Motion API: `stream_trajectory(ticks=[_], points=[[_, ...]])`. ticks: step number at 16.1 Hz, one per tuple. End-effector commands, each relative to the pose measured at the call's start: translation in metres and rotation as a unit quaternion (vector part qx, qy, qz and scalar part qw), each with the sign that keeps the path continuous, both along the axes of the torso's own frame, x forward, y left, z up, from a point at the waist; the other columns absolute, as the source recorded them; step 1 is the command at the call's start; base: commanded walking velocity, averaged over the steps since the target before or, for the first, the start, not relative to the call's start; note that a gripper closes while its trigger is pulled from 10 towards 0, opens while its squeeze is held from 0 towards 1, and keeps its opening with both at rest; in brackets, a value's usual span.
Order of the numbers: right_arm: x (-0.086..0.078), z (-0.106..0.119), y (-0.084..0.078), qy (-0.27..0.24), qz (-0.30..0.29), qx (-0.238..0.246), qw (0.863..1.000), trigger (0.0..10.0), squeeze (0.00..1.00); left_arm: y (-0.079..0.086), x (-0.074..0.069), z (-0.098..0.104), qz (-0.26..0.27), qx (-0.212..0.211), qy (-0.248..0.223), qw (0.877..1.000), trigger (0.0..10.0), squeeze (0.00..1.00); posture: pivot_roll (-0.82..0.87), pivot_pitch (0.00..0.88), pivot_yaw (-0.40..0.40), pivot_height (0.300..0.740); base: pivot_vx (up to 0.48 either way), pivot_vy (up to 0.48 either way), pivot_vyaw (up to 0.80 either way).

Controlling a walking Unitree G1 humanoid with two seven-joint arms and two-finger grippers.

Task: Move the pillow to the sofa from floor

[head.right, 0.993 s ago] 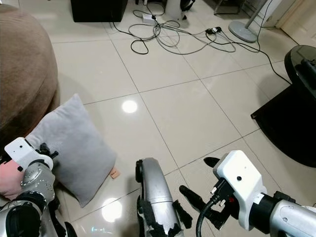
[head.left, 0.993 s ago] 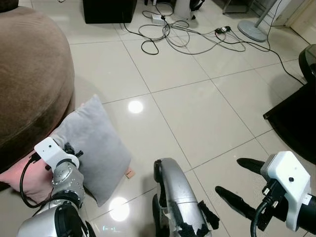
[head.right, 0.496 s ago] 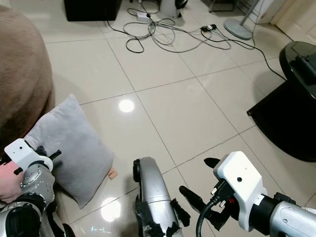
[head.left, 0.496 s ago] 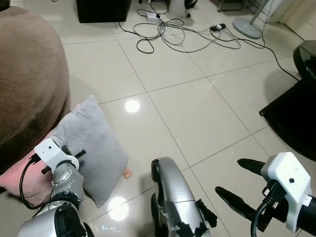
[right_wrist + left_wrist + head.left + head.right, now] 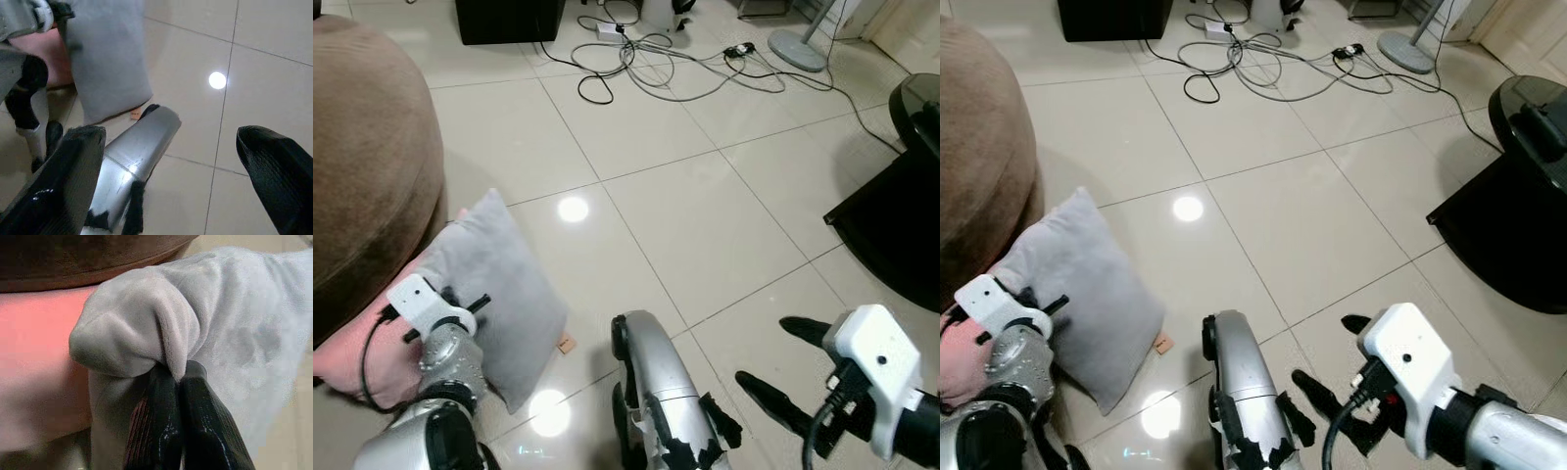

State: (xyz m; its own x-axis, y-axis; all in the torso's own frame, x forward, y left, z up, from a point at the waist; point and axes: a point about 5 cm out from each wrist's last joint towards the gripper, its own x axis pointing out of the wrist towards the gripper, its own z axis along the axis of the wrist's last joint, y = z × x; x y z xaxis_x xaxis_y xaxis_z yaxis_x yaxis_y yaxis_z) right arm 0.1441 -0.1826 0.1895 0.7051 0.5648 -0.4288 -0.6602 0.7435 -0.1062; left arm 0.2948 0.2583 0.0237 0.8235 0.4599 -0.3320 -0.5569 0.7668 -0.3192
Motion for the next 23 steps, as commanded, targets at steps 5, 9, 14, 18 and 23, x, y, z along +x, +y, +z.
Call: stream_trajectory(ticks=[5, 9, 14, 18, 23], points=[[0.022, -0.039, -0.010, -0.002, -0.066, 0.009, 0.998, 10.0, 0.00, -0.064, 0.009, -0.002, -0.149, -0.006, -0.066, 0.987, 0.0, 0.00, -0.29, 0.107, -0.067, 0.526, 0.000, 0.000, 0.00], [0.056, -0.075, -0.005, -0.040, -0.129, 0.036, 0.990, 10.0, 0.00, -0.172, 0.015, 0.034, -0.368, -0.034, -0.226, 0.901, 0.0, 0.00, -0.09, 0.000, 0.085, 0.526, 0.000, 0.000, 0.00], [0.102, -0.081, 0.017, -0.097, -0.143, 0.064, 0.983, 10.0, 0.00, -0.166, 0.015, 0.087, -0.400, 0.042, -0.313, 0.860, 0.0, 0.00, -0.01, 0.000, 0.113, 0.526, 0.000, 0.000, 0.00], [0.118, -0.077, 0.036, -0.117, -0.162, 0.138, 0.970, 10.0, 0.00, -0.118, 0.005, 0.118, -0.320, 0.162, -0.318, 0.877, 0.0, 0.00, 0.02, 0.000, 0.095, 0.546, 0.000, 0.000, 0.00], [0.133, -0.087, 0.050, -0.120, -0.187, 0.155, 0.963, 10.0, 0.00, -0.102, -0.011, 0.124, -0.327, 0.244, -0.293, 0.865, 0.0, 0.00, 0.04, 0.000, 0.083, 0.596, 0.000, 0.000, 0.00]])
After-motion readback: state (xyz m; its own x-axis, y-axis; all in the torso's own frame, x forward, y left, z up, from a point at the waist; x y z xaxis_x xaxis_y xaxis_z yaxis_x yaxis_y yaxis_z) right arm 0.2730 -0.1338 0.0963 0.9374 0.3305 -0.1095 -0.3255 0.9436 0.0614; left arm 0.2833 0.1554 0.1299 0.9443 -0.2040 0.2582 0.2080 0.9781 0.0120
